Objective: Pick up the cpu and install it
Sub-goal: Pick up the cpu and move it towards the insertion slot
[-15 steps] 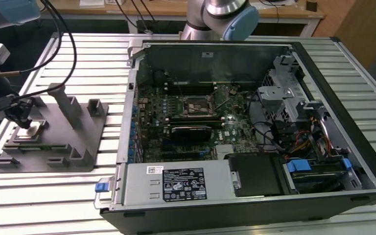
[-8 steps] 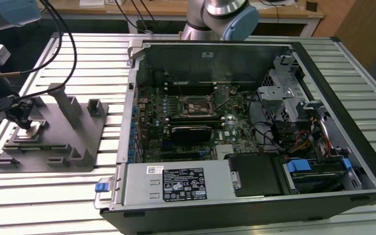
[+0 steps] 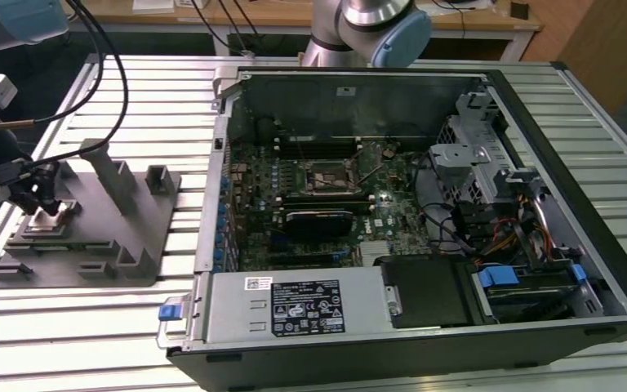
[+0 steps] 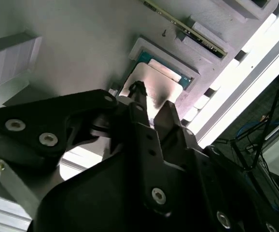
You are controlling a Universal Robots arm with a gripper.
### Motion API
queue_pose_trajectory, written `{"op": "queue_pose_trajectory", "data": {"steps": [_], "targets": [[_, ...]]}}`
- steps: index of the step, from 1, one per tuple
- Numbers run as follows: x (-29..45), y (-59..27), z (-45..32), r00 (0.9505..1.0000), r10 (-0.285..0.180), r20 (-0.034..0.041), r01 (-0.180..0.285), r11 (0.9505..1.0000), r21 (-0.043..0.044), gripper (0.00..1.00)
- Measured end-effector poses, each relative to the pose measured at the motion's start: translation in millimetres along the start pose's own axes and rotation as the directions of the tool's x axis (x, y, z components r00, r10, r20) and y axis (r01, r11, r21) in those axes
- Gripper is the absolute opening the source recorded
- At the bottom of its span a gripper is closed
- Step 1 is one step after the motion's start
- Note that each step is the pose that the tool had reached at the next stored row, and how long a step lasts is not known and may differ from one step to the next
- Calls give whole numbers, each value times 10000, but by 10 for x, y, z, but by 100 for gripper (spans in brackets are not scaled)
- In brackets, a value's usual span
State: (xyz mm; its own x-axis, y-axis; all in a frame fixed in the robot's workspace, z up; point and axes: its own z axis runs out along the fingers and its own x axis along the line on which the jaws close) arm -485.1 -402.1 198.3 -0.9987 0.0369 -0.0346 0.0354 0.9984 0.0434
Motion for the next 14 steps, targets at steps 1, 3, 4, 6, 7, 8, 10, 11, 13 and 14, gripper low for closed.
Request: {"op": "queue_pose_trajectory", "data": {"steps": [1, 3, 4, 6, 7, 8, 10, 11, 13, 14], "targets": [[0, 0, 0, 10000, -2, 0, 2, 10000, 0, 35], [0, 0, 0, 10000, -7, 0, 7, 10000, 1, 47], [0, 0, 0, 10000, -8, -1, 8, 10000, 2, 47], [0, 0, 0, 10000, -13, 0, 13, 10000, 3, 53], [0, 0, 0, 10000, -16, 0, 16, 10000, 4, 59], [0, 0, 1, 10000, -19, -2, 19, 10000, 4, 59], [0, 0, 11, 9999, -135, -3, 135, 9999, -1, 59], [1, 0, 17, 9997, -243, -8, 243, 9997, -5, 59], [1, -1, 31, 9990, -441, -19, 441, 9990, -11, 59], [2, -1, 41, 9987, -508, -21, 508, 9987, -13, 59]]}}
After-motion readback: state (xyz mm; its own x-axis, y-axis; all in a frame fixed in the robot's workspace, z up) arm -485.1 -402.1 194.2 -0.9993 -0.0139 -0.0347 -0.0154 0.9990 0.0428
